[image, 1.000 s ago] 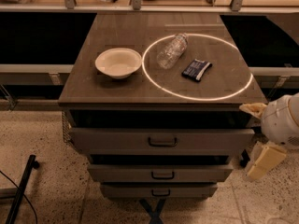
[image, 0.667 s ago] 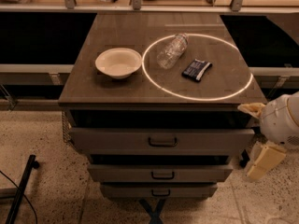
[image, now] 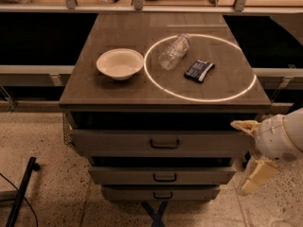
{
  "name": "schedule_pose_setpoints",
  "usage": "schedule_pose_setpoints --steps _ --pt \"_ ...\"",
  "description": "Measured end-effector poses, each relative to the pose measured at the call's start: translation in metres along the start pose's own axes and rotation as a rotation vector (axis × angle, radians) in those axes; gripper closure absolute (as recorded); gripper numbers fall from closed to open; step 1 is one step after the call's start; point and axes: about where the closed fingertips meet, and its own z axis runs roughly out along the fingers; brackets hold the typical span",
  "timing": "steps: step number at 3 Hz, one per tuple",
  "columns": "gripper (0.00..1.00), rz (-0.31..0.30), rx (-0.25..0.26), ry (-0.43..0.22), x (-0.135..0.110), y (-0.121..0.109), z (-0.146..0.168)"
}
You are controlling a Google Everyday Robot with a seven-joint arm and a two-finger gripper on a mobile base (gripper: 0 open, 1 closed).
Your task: Open top drawer
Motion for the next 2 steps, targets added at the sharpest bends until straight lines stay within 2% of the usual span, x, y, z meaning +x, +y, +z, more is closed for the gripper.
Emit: schedule_pose_setpoints --steps 1,2 --pt "0.0 -0.03 0.023 -0.1 -0.003 0.004 0.023" --pt "0.0 -0.064 0.048 -0.154 -0.011 0.003 0.042"
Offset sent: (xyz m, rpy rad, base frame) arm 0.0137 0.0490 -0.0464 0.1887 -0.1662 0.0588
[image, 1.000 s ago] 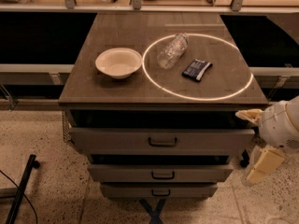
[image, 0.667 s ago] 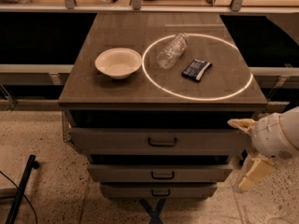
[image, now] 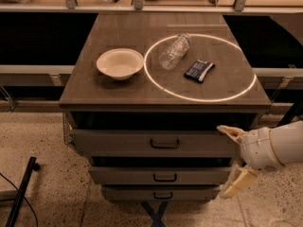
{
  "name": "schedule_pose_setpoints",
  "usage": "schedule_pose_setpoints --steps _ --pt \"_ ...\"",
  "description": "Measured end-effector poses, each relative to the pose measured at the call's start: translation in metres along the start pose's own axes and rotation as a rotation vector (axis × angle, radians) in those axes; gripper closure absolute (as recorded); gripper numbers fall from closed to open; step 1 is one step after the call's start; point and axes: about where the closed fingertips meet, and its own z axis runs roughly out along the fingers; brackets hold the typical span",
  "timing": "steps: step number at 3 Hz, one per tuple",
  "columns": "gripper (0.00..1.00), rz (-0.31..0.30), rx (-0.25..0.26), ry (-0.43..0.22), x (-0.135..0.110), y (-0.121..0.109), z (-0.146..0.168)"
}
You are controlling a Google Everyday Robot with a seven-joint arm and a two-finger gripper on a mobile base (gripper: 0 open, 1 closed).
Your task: Open top drawer
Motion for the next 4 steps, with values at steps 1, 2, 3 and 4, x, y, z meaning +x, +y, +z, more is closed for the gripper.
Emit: schedule_pose_setpoints --steps 1,2,3,4 --pt "0.0 -0.021 0.004 -0.004 -0.003 -0.003 0.027" --pt "0.0 -0.02 0.008 -0.001 -0.003 -0.008 0.048" --pt "0.0 -0.014 0.022 -0.006 -0.004 -0.016 0.058" --pt "0.0 -0.02 0.034 0.002 -0.007 -0.025 0.064"
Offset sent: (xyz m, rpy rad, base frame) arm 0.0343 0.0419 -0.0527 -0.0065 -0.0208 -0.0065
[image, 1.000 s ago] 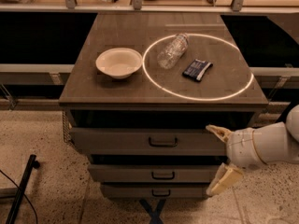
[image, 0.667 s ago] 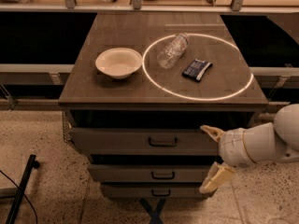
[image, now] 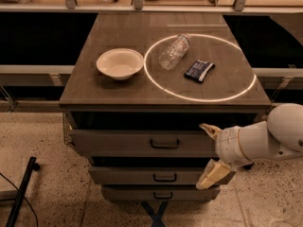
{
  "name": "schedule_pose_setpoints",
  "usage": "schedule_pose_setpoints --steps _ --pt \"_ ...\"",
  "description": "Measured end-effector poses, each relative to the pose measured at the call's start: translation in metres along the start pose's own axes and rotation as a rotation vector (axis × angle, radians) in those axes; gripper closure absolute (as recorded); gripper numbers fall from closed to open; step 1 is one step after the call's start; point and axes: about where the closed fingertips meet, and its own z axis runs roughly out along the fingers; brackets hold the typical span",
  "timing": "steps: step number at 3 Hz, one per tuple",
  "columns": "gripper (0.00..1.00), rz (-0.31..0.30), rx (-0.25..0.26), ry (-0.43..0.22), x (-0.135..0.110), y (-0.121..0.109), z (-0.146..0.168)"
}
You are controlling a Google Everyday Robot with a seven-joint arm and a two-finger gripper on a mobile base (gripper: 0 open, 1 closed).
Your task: Open top drawer
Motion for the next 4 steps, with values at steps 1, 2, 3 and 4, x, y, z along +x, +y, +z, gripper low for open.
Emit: schedule_pose_setpoints --steps 1,2,3,4 --pt "0.0 -0.01 0.003 0.02 -0.002 -0.015 0.011" --pt "0.0 -0.006 -0.007 0.027 -0.001 -0.02 0.017" --pt "0.0 0.003 -0.02 0.034 0.002 -0.025 0.024" --pt "0.0 0.014 -0.028 0.041 0.006 -0.027 0.029"
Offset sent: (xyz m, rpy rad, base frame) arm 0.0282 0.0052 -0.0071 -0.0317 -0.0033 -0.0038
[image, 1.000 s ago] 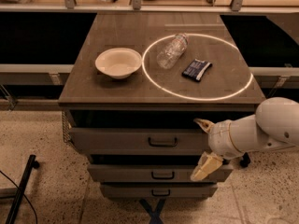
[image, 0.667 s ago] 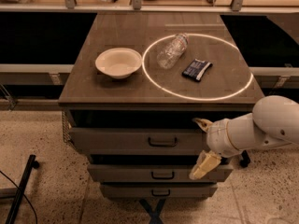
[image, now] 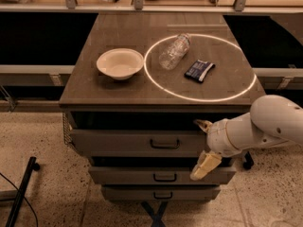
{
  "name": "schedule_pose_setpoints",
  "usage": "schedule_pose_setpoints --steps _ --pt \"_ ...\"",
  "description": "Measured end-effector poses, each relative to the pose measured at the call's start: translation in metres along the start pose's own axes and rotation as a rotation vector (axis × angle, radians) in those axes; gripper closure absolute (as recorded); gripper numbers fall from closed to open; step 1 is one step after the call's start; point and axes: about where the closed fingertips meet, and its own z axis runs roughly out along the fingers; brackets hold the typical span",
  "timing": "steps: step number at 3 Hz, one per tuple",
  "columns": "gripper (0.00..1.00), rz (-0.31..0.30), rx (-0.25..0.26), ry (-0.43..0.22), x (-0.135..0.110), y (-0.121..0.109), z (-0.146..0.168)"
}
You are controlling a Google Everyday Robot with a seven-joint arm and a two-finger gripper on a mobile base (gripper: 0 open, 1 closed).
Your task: Open top drawer
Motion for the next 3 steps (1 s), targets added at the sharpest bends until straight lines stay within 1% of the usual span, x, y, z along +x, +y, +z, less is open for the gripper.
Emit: schedule_pose_setpoints --steps 1,3 --pt "0.0 0.014 -0.015 0.007 0.0049 -0.0034 0.0061" --pt "0.0 0.017 -0.027 0.011 0.0089 -0.0007 0.0078"
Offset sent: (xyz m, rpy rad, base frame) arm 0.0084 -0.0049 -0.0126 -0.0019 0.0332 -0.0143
